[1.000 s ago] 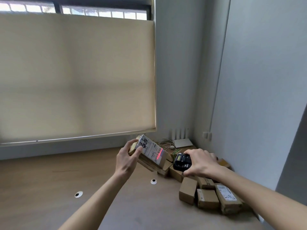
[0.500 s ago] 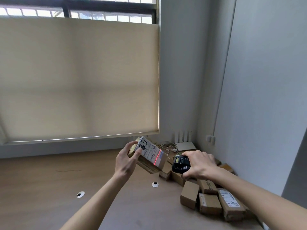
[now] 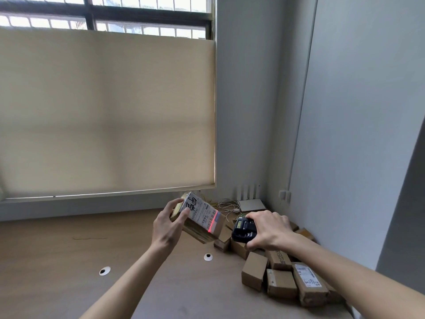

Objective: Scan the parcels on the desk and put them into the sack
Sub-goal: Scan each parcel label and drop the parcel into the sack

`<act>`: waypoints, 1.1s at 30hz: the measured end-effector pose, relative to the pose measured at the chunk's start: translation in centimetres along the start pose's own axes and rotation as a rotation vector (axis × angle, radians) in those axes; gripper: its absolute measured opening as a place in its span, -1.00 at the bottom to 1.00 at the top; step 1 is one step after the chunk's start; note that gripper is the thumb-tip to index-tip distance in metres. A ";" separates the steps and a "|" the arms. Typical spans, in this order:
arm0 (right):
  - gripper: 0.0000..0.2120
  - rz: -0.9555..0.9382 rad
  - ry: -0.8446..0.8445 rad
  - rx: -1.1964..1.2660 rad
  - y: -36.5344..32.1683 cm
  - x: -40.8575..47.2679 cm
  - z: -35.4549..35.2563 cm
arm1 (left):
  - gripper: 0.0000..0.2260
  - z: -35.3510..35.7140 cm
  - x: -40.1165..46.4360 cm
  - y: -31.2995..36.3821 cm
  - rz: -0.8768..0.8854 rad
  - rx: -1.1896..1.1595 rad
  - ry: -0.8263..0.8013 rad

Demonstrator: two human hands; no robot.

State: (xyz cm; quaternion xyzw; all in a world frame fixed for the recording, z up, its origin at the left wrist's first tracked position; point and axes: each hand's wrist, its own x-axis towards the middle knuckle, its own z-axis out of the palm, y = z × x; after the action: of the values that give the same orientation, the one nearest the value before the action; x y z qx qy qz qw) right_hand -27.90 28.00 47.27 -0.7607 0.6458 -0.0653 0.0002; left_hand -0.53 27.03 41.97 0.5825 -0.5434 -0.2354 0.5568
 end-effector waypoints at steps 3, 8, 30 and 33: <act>-0.33 -0.009 0.004 0.001 0.2 -0.6 0.0 | -0.65 0.0 -0.7 0.2 0.002 -0.010 0.008; -0.32 -0.025 0.014 -0.007 -0.3 -1.5 -0.1 | -0.65 -0.6 -2.0 0.2 -0.003 -0.017 0.018; -0.36 -0.261 -0.013 -0.042 -23.3 -5.4 0.1 | -0.61 -25.2 -8.2 -4.7 -0.068 0.053 0.223; -0.40 -0.320 -0.011 -0.049 -29.1 -7.2 0.3 | -0.61 -31.4 -10.1 -5.5 -0.087 0.072 0.269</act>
State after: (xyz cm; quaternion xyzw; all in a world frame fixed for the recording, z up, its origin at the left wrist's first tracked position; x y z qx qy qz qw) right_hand -0.39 39.83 48.73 -0.8539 0.5179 -0.0446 -0.0249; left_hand 26.14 47.30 42.05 0.6514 -0.4461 -0.1597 0.5926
